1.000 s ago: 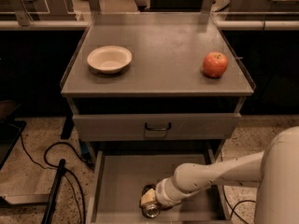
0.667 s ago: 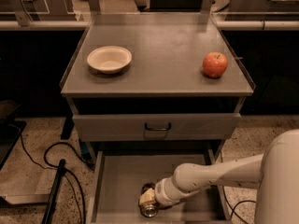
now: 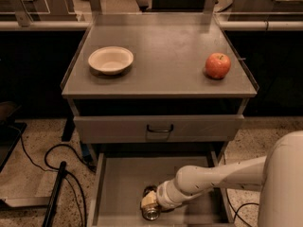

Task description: Place orange can into middle drawer

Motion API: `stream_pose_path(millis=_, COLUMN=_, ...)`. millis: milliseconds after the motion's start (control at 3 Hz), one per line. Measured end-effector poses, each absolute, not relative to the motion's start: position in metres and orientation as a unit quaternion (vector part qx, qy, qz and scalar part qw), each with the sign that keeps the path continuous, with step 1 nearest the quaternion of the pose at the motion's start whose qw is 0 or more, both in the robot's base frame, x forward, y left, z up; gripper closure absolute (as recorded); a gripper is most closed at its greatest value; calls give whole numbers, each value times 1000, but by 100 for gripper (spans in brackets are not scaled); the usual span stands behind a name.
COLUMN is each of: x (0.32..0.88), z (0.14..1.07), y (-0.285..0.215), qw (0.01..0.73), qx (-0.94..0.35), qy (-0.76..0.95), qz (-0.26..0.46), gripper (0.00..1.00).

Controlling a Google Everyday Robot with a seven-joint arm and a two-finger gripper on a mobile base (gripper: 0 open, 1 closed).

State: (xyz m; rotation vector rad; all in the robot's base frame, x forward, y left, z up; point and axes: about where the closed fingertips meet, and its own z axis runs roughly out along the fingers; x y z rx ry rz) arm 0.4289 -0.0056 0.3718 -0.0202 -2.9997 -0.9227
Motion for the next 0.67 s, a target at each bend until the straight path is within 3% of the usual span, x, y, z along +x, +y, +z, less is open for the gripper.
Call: stream_pose_path(millis=667, x=429, z=372, y=-6, qw=2, qx=-6, qy=-956, qz=-294, gripper=4)
